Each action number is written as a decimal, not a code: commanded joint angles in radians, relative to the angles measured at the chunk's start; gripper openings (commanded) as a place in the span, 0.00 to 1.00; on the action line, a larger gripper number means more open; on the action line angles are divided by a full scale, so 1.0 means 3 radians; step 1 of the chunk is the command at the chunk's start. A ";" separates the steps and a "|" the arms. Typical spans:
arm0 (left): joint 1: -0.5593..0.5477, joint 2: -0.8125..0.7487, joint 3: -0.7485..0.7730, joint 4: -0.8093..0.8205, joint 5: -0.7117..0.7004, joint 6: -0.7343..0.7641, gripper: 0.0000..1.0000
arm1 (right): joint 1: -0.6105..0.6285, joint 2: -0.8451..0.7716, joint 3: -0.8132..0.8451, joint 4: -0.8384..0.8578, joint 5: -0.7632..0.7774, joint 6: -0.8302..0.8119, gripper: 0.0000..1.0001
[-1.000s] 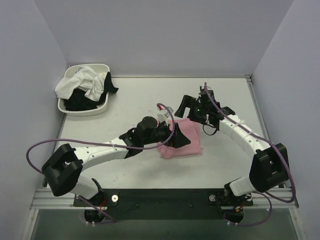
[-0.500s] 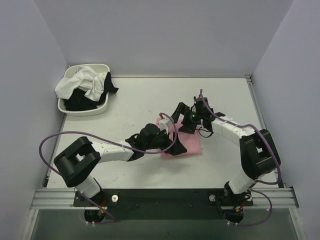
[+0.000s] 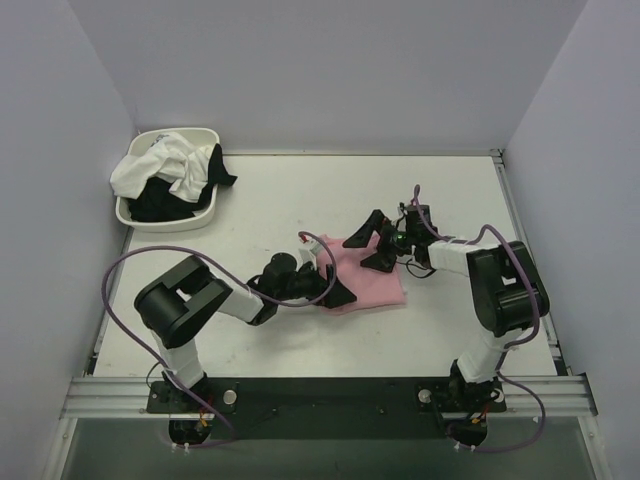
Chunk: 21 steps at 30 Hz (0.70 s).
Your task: Fold and stack the t-shirts
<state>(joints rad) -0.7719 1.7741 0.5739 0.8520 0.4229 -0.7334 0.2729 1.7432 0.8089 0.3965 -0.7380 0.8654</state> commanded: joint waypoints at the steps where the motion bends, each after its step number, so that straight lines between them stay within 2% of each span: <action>1: 0.0006 0.0319 -0.0088 0.0713 0.0237 -0.0188 0.93 | -0.0107 0.0248 -0.0155 0.0421 -0.0132 0.0040 1.00; 5: 0.0001 0.0361 -0.0195 0.0959 0.0288 -0.0306 0.91 | -0.0301 0.0448 -0.0283 0.0871 -0.0311 0.0290 1.00; 10: 0.0006 0.0167 -0.0267 0.0898 0.0314 -0.0296 0.91 | -0.0516 0.0622 -0.0421 0.1434 -0.0460 0.0521 1.00; 15: 0.0006 -0.0064 -0.0430 0.0750 0.0303 -0.0250 0.91 | -0.0623 0.0541 -0.0472 0.1445 -0.0455 0.0496 1.00; 21: 0.0006 -0.0452 -0.0466 0.0397 0.0212 -0.0158 0.91 | -0.0603 0.0194 -0.0324 0.0990 -0.0286 0.0215 1.00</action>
<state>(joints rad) -0.7704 1.7210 0.4301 1.0367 0.4831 -0.8043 0.0990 1.8614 0.7029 0.8242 -0.9653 1.0714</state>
